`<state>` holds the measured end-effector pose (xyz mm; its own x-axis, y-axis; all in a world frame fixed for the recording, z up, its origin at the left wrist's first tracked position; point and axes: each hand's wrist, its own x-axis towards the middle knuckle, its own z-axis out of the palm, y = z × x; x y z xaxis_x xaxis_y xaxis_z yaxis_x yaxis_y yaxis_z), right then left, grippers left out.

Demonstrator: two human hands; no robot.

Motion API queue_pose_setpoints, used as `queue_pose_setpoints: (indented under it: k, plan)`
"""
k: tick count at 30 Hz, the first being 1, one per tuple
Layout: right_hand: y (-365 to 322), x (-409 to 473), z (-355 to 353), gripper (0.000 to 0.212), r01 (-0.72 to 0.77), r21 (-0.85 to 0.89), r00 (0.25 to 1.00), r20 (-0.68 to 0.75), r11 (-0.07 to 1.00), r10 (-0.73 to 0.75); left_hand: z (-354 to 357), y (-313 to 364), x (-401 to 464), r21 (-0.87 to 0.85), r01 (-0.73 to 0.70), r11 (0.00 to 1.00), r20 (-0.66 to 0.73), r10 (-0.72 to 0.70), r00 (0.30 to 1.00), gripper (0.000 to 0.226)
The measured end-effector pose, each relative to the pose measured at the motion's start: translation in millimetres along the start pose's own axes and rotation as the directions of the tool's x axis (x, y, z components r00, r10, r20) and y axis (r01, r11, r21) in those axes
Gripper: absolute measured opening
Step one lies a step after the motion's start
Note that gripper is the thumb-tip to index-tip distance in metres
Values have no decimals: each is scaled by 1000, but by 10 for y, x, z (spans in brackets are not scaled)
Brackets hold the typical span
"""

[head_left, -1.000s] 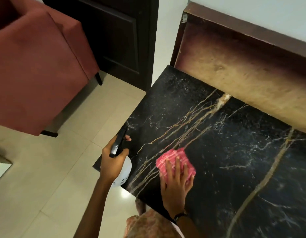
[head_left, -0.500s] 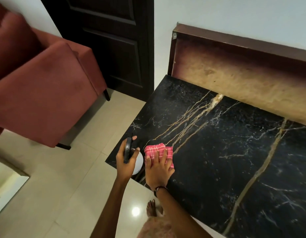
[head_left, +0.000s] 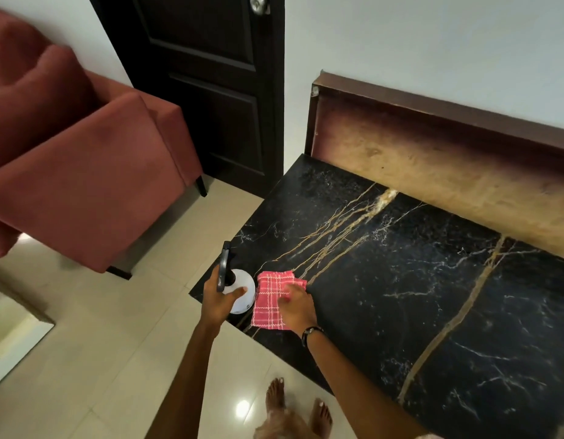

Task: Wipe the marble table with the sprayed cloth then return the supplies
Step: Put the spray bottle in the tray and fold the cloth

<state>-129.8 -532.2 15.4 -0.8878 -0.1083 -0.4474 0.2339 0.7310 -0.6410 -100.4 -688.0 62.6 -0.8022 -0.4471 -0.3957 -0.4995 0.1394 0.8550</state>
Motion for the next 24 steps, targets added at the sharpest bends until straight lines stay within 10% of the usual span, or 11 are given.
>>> queue_pose_setpoints:
  k: [9, 24]
  plan:
    - [-720, -41, 70, 58, 232, 203, 955, 140, 951, -262, -173, -194, -14, -208, 117, 971, -5, -120, 993, 52]
    - [-871, -46, 191, 44, 262, 197, 955, 86, 945, -283, -193, -343, 42, -300, 275, 913, 87, -261, 961, 45]
